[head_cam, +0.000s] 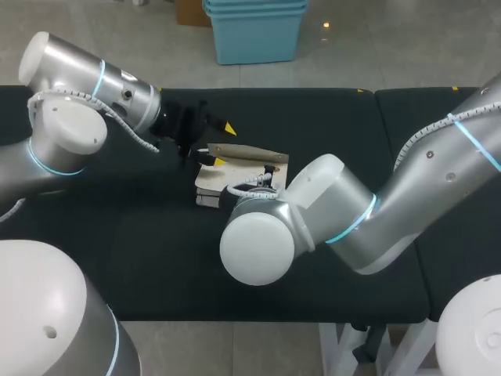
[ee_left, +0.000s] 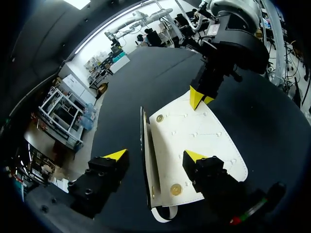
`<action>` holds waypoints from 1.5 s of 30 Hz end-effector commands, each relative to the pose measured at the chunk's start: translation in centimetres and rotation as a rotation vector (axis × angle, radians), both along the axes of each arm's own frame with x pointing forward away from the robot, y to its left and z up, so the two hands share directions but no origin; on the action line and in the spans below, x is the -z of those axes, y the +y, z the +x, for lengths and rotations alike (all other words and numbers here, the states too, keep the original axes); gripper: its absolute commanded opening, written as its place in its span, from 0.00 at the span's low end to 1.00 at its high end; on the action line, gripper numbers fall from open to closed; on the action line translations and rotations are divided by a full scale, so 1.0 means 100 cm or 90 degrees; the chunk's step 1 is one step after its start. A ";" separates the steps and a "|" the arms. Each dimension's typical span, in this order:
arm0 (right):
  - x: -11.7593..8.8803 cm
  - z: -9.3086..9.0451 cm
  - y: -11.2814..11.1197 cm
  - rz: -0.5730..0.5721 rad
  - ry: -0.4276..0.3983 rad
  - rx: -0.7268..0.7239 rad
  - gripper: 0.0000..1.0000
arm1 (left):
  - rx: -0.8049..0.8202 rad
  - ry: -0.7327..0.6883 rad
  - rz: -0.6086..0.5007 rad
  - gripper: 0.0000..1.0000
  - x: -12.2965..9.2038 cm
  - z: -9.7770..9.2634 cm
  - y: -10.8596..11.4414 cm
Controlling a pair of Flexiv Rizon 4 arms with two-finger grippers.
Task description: Pick up the bag, open it, inspect its contents, close it, and place it on the opposite side
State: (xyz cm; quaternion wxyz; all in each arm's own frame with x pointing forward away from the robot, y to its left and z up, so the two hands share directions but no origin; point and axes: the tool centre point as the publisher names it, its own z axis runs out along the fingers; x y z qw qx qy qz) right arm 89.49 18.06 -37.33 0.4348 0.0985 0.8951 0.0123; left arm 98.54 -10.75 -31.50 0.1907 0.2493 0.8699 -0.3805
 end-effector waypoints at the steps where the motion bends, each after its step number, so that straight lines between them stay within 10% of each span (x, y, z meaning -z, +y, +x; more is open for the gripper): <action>1: 0.002 0.000 0.001 0.000 -0.003 0.001 0.00 | 0.003 0.002 -0.002 0.25 0.004 0.010 -0.006; 3: 0.002 0.000 0.001 0.000 -0.003 0.001 0.00 | -0.003 -0.005 0.003 0.00 0.005 0.010 -0.005; 22: 0.002 0.000 0.001 0.000 -0.003 0.001 0.00 | 0.035 -0.030 0.013 0.00 0.037 -0.033 0.004; 45: 0.002 0.000 0.001 0.000 -0.003 0.001 0.00 | 0.030 -0.021 0.037 0.00 0.053 -0.030 0.005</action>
